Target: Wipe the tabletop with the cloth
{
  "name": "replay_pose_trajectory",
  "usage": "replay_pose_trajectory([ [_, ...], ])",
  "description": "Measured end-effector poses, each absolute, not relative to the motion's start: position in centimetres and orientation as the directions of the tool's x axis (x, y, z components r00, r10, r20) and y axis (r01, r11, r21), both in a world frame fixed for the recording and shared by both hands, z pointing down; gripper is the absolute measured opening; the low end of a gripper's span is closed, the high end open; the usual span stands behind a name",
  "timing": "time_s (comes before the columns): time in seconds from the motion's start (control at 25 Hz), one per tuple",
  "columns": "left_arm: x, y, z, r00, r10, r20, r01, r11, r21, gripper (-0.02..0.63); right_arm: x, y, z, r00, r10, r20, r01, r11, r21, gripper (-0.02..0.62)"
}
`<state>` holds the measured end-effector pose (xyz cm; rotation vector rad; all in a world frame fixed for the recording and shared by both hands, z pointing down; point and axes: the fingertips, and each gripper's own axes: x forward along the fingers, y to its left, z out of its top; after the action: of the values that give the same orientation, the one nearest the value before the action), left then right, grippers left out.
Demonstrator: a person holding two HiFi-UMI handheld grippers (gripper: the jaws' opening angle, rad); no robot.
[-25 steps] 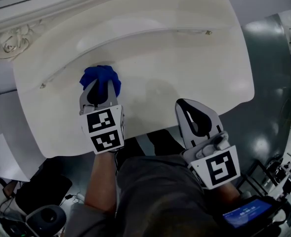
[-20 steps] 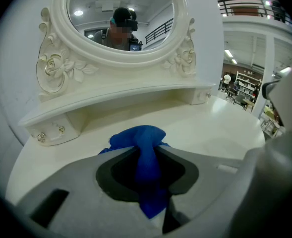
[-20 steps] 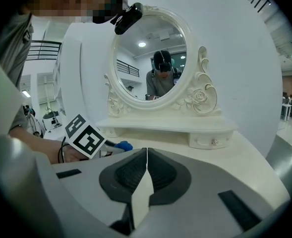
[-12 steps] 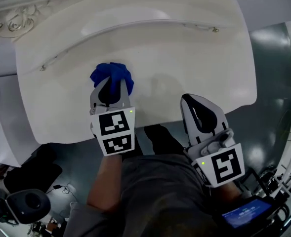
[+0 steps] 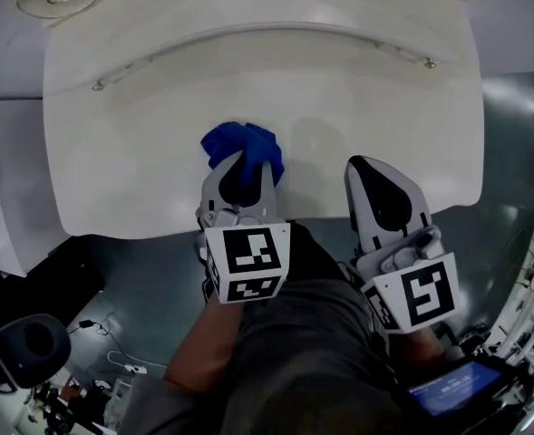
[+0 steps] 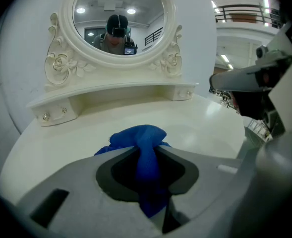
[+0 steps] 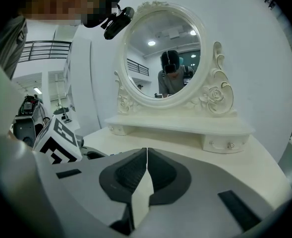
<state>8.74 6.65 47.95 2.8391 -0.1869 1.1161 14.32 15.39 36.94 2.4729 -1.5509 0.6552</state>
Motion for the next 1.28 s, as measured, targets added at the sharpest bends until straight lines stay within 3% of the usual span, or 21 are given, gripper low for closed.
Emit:
replay_pose_trajectory([
  [0.84,1.8,7.1,48.0,0.726,0.123,0.677,-0.035,-0.976,0.215,0.094,8.9,6.3,36.2,0.313,-0.838,0.447,-0.918,-0.388,-0.085,0.015],
  [1.28,-1.9,3.9,48.6,0.722,0.129,0.68,-0.069,-0.964,0.257,0.092,5.6,2.7,36.7,0.276,-0.847,0.453,-0.93,-0.354,-0.096,0.015],
])
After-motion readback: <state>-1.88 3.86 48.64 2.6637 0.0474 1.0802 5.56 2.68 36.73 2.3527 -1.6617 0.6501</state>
